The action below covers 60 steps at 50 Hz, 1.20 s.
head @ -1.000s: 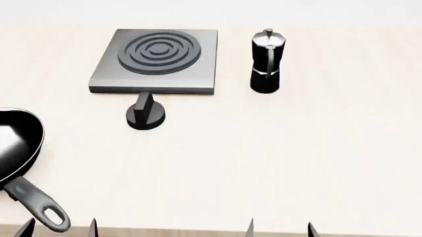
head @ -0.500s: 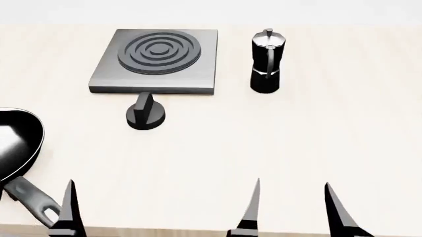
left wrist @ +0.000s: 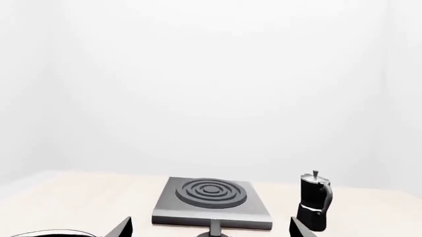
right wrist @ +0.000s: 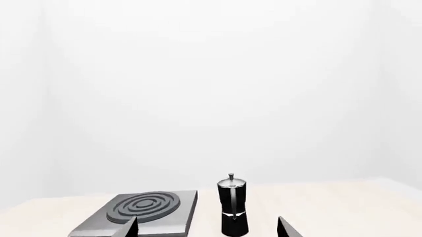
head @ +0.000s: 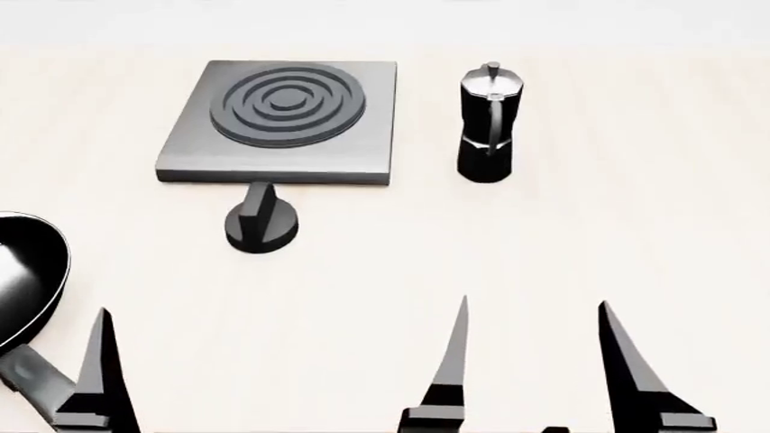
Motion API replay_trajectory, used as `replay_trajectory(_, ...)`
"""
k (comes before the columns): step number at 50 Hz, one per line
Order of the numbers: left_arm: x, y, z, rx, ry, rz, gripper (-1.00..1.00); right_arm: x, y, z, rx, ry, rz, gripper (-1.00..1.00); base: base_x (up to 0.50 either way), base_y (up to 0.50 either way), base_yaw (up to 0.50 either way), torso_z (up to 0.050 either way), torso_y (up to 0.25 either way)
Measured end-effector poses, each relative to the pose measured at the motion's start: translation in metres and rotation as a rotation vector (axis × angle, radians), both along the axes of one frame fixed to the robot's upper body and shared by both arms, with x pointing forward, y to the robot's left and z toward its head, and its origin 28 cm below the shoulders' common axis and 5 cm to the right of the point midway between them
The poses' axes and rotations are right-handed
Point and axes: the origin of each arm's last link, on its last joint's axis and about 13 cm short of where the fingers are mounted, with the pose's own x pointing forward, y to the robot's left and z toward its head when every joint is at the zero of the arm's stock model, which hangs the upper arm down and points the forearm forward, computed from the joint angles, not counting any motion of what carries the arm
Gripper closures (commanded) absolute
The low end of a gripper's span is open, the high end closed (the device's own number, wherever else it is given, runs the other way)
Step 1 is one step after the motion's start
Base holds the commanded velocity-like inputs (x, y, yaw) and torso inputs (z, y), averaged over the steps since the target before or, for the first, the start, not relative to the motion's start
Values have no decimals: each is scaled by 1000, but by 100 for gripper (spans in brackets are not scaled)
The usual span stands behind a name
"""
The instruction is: Turn on the stove.
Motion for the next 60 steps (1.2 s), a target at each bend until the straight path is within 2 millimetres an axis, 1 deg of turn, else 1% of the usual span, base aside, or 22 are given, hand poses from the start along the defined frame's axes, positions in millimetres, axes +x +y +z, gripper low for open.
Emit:
replay_trajectory(25,-2,0,1,5,3,-3,-100,-1,0,2,29,-8,17,-100,500,0,0,0,0)
replay_trajectory(29,-2,0,2,8,2,-1,-100,-1,0,2,31,-9,16,-100,0,0,0,0,0)
replay_trajectory(60,-3,0,3,18,7,-7,-100,-2,0,3,37,-13,17,-100,0,0,0,49,0)
